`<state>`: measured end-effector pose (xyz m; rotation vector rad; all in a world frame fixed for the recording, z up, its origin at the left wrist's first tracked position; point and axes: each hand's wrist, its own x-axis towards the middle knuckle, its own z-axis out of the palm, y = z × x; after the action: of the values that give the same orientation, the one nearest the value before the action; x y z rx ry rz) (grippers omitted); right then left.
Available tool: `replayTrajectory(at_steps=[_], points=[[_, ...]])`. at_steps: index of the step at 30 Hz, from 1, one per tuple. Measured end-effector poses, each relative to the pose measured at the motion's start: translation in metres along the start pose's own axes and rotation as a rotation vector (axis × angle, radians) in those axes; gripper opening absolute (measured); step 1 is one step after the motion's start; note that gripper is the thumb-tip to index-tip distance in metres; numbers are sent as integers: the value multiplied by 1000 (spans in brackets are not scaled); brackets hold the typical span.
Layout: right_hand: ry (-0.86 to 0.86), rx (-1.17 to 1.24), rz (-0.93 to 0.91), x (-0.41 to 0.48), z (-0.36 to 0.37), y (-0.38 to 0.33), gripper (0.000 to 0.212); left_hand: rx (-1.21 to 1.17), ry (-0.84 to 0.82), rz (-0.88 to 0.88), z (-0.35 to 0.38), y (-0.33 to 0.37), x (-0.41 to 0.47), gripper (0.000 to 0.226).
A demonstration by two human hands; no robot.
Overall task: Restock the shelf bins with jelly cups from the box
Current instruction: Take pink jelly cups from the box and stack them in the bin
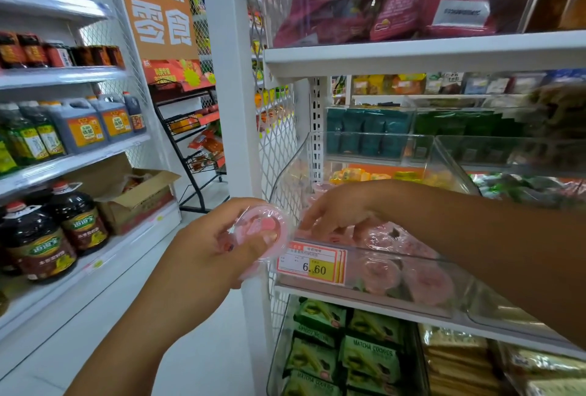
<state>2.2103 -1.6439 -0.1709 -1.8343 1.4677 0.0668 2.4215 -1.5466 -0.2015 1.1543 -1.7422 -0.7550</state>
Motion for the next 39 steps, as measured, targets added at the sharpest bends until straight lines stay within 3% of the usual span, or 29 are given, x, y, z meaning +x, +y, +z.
replayTrajectory(at_steps=[4,11,13,16,18,22,24,26,28,33,37,39], points=[[83,4,-48,2,4,9,39,10,18,0,5,4,3,19],[81,-73,-115,-20,-16,14,44,37,-3,-20,13,12,9,17],[107,104,-229,-39,-32,13,40,52,-19,-7,17,17,12,17],[-59,517,-411,-69,-38,9,37,66,-29,9,27,27,21,17],[-37,565,-461,-76,-29,8,30,63,-37,10,37,32,27,20],[235,461,-368,-73,-29,16,15,29,-42,-18,50,32,31,38],[380,208,-246,-74,-42,28,11,37,-48,-10,50,29,29,44],[370,-90,-80,-70,-49,40,9,54,-63,2,48,26,27,39],[247,-201,46,-63,-42,47,14,39,-103,-3,45,24,25,42],[159,-65,79,-45,-17,48,28,73,-195,35,40,24,22,62],[204,-117,-5,-55,-24,40,29,69,-116,74,49,22,22,67],[170,169,-110,-63,-34,35,28,72,-72,104,57,22,24,75]])
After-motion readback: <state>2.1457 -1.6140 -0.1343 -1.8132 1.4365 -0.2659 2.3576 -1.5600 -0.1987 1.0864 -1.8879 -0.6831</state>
